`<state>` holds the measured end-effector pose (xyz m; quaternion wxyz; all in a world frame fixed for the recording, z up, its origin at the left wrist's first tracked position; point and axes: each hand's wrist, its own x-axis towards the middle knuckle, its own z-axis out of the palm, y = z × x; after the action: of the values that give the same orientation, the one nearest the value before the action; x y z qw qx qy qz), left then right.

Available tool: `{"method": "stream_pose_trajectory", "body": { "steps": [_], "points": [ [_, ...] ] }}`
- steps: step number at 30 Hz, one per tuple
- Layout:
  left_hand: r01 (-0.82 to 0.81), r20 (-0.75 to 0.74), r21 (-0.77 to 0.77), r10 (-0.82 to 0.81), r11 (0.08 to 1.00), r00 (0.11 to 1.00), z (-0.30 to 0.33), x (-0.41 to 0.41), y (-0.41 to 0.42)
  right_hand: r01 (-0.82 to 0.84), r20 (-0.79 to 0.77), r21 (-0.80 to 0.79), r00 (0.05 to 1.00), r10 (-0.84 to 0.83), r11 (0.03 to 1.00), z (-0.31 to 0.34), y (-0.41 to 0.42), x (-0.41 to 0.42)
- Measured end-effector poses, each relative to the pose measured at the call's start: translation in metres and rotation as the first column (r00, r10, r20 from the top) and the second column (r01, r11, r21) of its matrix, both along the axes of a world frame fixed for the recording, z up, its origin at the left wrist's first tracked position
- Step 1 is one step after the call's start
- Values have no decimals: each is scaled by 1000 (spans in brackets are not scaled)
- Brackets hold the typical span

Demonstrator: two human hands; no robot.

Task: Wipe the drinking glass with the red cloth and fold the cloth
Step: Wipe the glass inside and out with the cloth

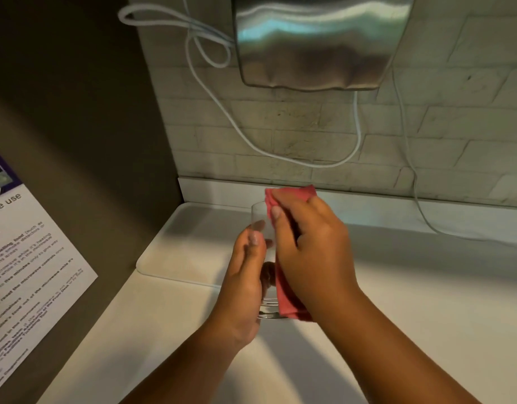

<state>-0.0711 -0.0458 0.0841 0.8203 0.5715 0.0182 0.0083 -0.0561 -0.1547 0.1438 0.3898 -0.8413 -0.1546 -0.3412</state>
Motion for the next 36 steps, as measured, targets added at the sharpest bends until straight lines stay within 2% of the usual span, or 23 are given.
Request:
{"method": "stream_pose_trajectory", "body": {
  "steps": [4, 6, 8, 11, 12, 14, 16, 18, 21, 24, 26, 29, 31, 33, 36],
  "points": [
    [-36, 33, -22, 37, 999, 999, 1, 4, 5, -11, -146, 335, 987, 64, 942, -8, -6, 13],
    [-64, 4, -57, 65, 996, 998, 7, 8, 7, -53, -141, 375, 984, 114, 925, -17, -4, 2],
    [-100, -35, -68, 97, 993, 995, 11, 11, 10, -108, -49, 253, 991, 124, 962, -25, 0, -12],
    [-60, -59, -56, 57, 997, 997, 5, 13, 12, -127, 28, -60, 991, 129, 990, -29, 7, -26],
    [-41, -71, -55, 37, 998, 997, 2, 12, 12, -105, 34, -114, 993, 109, 988, -28, 8, -26],
    [-21, -59, -45, 18, 999, 998, -3, 9, 9, -88, 26, -107, 995, 91, 990, -22, 8, -19],
    [2, -31, -20, -3, 1000, 1000, -3, 7, 5, -77, 14, -44, 997, 78, 996, -14, 5, -6],
    [15, -35, -28, -16, 999, 999, -2, 5, 2, -66, -9, 95, 998, 67, 993, -8, -1, 10],
    [-25, -27, -62, 23, 998, 999, -1, 9, 5, -98, -78, 358, 988, 134, 928, -12, -6, 24],
    [-76, -53, -165, 68, 983, 996, 6, 15, 11, -141, -145, 458, 962, 230, 878, -27, -5, 18],
    [-91, -75, -201, 77, 975, 994, 9, 19, 15, -185, -111, 398, 962, 248, 898, -35, -3, 6],
    [-39, -102, -127, 26, 991, 994, 6, 18, 19, -246, 16, 93, 969, 245, 965, -39, 0, -10],
    [1, -126, -77, -10, 997, 992, 2, 16, 19, -189, 37, -77, 981, 192, 979, -35, 2, -14],
    [28, -107, -49, -33, 998, 994, -2, 12, 17, -112, 60, -141, 991, 121, 984, -28, 1, -11],
    [36, -50, -66, -39, 997, 998, 1, 10, 13, -81, 99, -104, 991, 91, 991, -17, -4, -1]
  ]
}}
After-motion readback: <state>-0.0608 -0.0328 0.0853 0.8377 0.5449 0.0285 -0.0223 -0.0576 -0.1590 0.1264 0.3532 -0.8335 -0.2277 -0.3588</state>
